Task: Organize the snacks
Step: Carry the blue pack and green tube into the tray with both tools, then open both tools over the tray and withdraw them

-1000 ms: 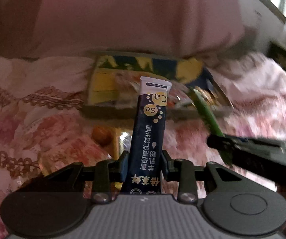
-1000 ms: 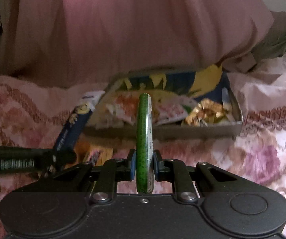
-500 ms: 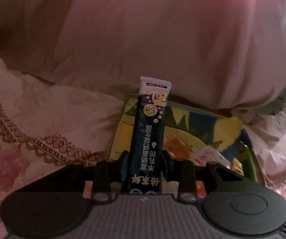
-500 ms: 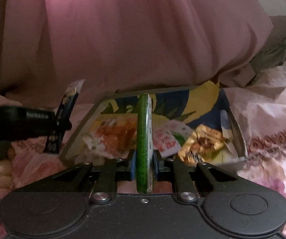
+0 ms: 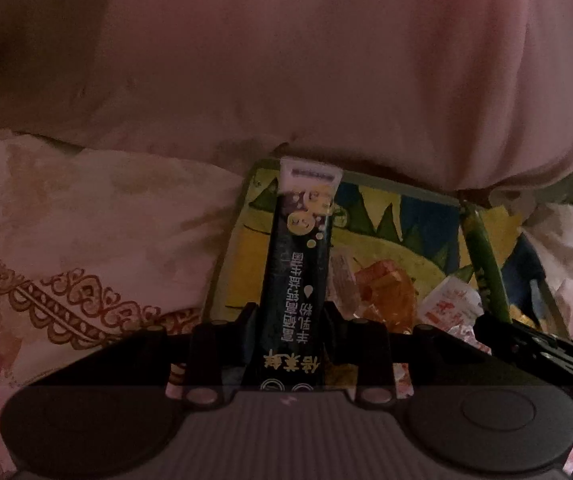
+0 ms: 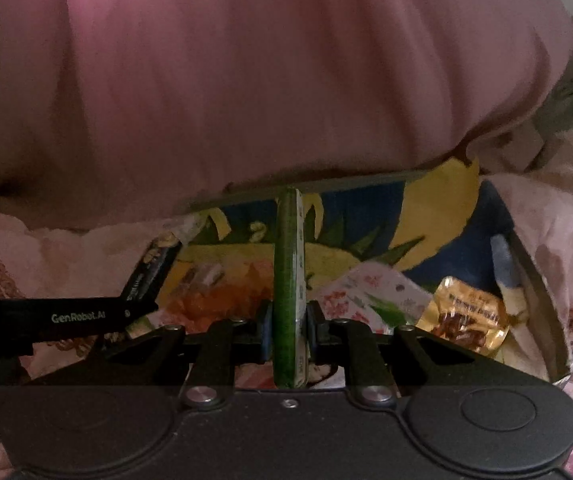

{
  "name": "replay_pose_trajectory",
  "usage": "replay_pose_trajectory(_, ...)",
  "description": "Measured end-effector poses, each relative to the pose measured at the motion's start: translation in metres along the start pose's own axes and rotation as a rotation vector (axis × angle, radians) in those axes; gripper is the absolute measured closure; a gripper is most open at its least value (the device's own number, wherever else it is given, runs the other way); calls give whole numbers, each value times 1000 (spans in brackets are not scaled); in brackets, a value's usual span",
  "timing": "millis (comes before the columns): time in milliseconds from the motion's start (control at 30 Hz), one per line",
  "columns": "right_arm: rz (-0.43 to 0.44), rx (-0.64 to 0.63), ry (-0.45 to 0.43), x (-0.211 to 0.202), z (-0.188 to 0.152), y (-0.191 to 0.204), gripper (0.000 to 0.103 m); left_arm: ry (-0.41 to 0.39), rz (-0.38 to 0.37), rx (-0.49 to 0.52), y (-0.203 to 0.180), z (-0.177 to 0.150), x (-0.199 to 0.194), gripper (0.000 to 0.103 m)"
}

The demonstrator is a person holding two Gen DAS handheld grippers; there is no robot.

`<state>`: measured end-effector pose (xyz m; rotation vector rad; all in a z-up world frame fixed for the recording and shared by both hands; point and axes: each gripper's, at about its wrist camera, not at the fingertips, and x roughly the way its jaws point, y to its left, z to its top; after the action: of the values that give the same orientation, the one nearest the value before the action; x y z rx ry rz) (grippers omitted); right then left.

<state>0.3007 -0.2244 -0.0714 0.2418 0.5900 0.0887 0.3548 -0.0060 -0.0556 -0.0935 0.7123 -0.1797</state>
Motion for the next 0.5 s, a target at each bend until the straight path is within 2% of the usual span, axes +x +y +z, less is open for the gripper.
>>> replay_pose_trajectory(500,-4,-63,70,14,-12,6,82,17,7,11,-6,-1,0,63)
